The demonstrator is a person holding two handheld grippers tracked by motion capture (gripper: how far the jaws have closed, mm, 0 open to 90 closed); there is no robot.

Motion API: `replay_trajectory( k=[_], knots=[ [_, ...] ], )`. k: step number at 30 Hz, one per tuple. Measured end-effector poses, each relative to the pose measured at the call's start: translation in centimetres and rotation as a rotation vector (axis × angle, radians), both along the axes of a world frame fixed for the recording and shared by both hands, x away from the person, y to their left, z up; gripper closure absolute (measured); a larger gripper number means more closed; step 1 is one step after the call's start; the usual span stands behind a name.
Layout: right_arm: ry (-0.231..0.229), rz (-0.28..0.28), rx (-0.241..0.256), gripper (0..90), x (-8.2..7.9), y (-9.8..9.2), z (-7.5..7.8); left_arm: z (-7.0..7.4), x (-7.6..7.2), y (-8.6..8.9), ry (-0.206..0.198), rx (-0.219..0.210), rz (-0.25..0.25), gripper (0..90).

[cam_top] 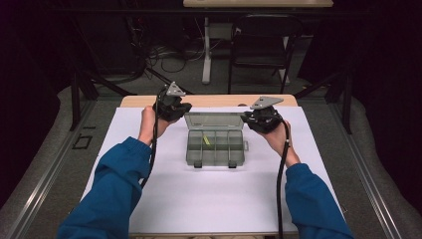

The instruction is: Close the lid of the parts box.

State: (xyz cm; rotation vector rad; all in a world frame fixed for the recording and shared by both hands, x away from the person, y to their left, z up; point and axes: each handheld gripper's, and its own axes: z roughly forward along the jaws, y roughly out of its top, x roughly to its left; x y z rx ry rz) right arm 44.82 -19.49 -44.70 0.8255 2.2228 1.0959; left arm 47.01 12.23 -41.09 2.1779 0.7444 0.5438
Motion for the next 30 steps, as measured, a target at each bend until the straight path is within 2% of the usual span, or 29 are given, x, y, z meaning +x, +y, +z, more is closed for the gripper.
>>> replay_trajectory(
  k=[2, 5, 7, 10, 12, 18, 21, 27, 30],
  knots=[
    [0.0, 0.002, 0.001, 74.0, 0.0, 0.0, 0.0, 0.0, 0.0, 0.0, 0.001, 0.002, 0.0, 87.0],
    [0.012, -0.001, 0.004, 67.1, 0.0, 0.0, 0.1, -0.1, -0.1, -0.1, 0.007, 0.002, 0.0, 88.4],
    [0.02, 0.006, 0.01, 53.7, -0.1, 0.0, 0.2, -0.1, 0.0, -0.1, 0.012, 0.002, -0.001, 89.0],
    [0.047, 0.016, 0.038, 43.0, -0.3, -0.1, 0.5, -0.1, -0.1, -0.2, 0.016, 0.0, -0.006, 89.0],
    [0.052, 0.028, 0.049, 43.1, -0.4, -0.1, 0.8, -0.2, -0.2, -0.3, 0.018, 0.001, -0.01, 88.8],
    [0.042, 0.058, 0.08, 51.9, -1.1, 0.5, 2.1, -0.8, -0.5, -0.5, 0.023, 0.01, -0.027, 88.6],
    [0.024, 0.049, 0.087, 62.7, -1.3, 0.8, 2.4, -1.0, -0.7, -0.6, 0.03, 0.006, -0.037, 88.9],
    [0.028, 0.058, 0.098, 80.6, -1.6, 1.3, 2.3, -1.6, -1.3, -0.5, 0.037, -0.006, -0.045, 89.5],
    [0.029, 0.059, 0.075, 85.7, -1.8, 1.6, 2.1, -2.2, -1.6, -0.3, 0.041, -0.01, -0.047, 89.5]
  ],
)
